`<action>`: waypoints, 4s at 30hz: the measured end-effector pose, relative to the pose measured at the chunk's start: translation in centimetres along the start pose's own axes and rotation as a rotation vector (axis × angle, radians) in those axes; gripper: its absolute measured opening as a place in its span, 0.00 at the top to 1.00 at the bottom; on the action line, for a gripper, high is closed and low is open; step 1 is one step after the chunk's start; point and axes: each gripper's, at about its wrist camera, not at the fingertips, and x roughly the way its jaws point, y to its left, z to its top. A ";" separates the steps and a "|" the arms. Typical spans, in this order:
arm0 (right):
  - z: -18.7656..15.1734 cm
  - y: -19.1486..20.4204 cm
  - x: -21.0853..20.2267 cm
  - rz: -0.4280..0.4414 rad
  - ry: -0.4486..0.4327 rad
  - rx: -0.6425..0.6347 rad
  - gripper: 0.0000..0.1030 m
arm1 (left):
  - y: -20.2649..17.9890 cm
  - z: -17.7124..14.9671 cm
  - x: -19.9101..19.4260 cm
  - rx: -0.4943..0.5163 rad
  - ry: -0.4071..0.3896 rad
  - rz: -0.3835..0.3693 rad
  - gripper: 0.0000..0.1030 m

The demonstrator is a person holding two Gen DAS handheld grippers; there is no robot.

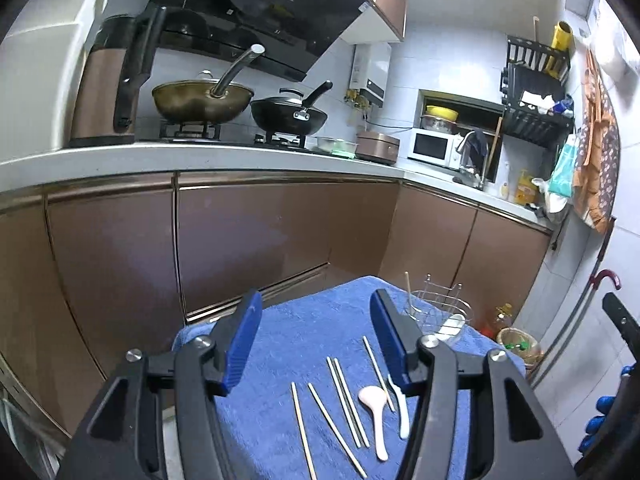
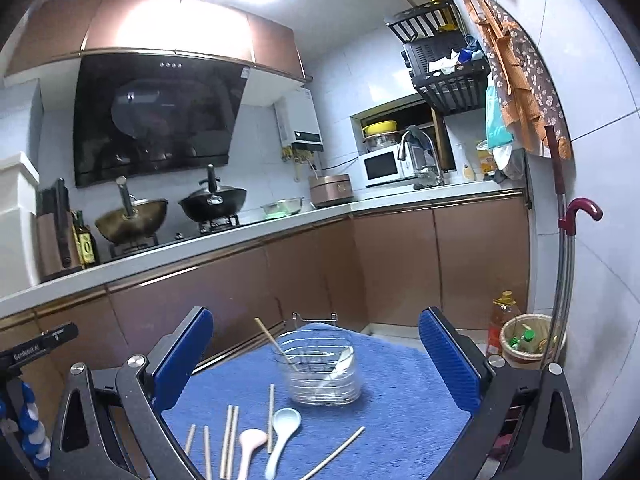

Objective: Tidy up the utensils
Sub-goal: 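Lift both open tools away from the holder, then lower the right tool to a pale blue spoon while the left tool nears chopsticks, then grasp the pale blue spoon with the right tool while the left grasps a chopstick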

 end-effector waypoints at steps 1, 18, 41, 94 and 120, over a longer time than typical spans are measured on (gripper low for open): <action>0.0 0.0 -0.1 0.007 0.001 0.006 0.00 | 0.4 -0.1 -0.5 -0.016 0.007 -0.007 0.47; -0.9 0.3 0.9 0.082 0.114 0.022 0.00 | 0.2 -1.5 0.6 0.003 0.083 -0.006 0.47; -11.3 -3.3 17.1 0.223 0.592 0.111 0.43 | 0.4 -9.4 27.1 -0.200 0.737 -0.087 0.66; -18.9 -1.6 30.6 0.407 0.912 -0.007 0.91 | -1.9 -12.5 40.9 -0.096 1.044 -0.011 0.95; -13.8 0.2 18.7 0.344 0.675 -0.045 0.92 | -4.0 -10.0 31.2 -0.122 0.684 -0.097 0.96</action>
